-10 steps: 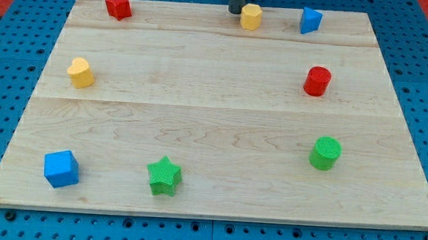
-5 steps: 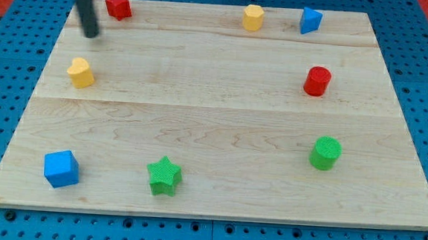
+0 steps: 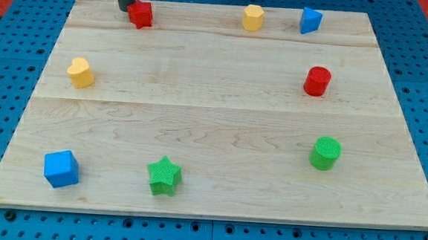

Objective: Keep the red star at the top center of the board

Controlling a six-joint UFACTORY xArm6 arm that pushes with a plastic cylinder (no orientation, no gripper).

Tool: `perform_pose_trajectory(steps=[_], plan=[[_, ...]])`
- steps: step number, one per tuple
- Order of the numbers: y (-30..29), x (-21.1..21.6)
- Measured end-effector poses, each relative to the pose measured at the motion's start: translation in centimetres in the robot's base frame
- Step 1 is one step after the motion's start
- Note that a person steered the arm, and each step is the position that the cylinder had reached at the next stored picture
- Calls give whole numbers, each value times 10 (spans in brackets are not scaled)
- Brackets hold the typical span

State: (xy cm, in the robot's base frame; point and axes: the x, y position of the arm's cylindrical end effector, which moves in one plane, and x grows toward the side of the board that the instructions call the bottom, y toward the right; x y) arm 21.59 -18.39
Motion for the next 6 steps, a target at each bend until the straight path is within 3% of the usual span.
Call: perform_pose_trajectory(steps=[1, 4, 5, 6], plan=[[-25, 27], [51, 9], [25, 8], [39, 6]])
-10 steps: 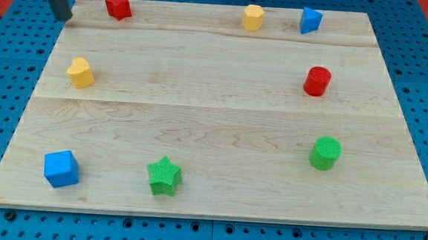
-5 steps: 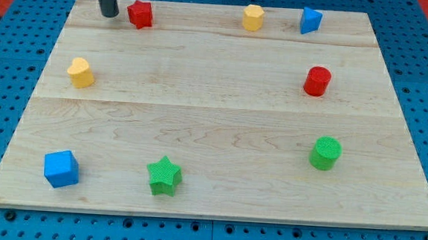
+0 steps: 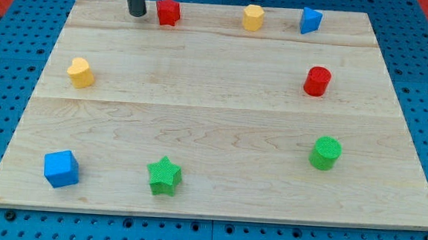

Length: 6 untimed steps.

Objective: Keep the red star at the top center of the board

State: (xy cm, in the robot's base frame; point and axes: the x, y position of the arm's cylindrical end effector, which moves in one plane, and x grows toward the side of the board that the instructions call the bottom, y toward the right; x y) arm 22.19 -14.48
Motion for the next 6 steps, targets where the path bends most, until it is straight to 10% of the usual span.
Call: perform_pose_trajectory(steps=[6], plan=[[38, -30]])
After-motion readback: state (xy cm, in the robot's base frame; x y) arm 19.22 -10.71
